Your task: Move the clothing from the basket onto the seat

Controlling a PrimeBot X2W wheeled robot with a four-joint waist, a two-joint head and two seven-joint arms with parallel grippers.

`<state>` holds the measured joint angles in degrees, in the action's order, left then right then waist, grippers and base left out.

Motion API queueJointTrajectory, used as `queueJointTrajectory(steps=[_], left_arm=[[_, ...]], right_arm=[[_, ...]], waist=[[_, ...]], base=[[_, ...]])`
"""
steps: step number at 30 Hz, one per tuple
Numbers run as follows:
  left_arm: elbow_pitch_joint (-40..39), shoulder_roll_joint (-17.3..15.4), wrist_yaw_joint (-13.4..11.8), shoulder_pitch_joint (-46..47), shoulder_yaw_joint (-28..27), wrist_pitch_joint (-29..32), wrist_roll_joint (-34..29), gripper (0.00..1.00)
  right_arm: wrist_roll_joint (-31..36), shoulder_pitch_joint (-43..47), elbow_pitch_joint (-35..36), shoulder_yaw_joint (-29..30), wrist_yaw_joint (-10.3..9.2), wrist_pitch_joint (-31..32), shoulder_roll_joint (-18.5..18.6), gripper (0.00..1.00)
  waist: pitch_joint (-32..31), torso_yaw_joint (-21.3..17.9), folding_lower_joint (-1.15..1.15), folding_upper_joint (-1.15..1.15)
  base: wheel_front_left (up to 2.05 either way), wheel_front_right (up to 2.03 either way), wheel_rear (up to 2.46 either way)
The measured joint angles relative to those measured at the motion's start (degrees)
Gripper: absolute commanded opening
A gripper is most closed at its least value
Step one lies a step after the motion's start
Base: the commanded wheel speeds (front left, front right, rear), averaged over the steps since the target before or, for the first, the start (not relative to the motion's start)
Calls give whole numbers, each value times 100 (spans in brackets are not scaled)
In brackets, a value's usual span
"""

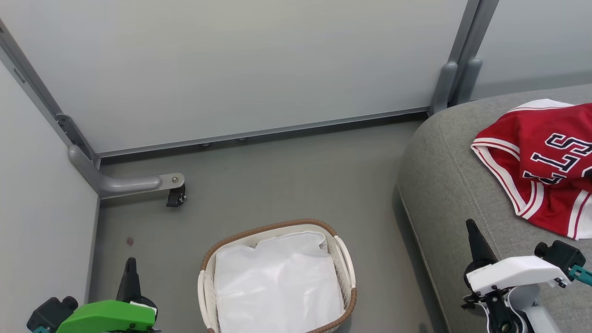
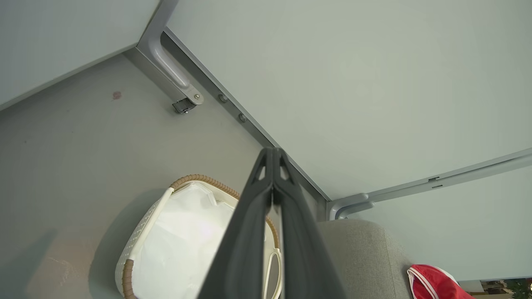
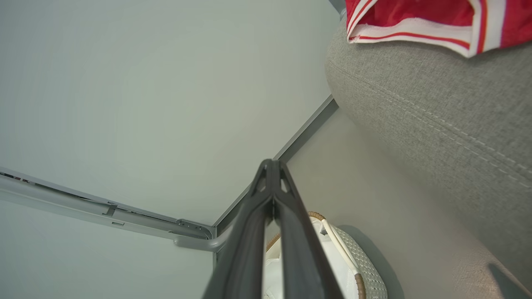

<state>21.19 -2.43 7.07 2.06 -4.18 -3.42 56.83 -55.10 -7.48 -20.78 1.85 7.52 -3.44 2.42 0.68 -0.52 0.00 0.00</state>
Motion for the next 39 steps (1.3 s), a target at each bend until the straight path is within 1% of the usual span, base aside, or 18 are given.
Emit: queueJointTrajectory(steps=[18, 39], left_arm=[[-214, -4, 1, 113, -76, 296, 1061, 0], [-416, -11, 5, 219, -135, 589, 2072, 0]], right_arm=[[-1103, 21, 200, 140, 0, 301, 9, 0], [-2173, 59, 390, 276, -1, 591, 16, 0]], waist=[[-12, 12, 0, 0], [-26, 26, 0, 0]], base=[[0, 0, 0], [0, 0, 0]])
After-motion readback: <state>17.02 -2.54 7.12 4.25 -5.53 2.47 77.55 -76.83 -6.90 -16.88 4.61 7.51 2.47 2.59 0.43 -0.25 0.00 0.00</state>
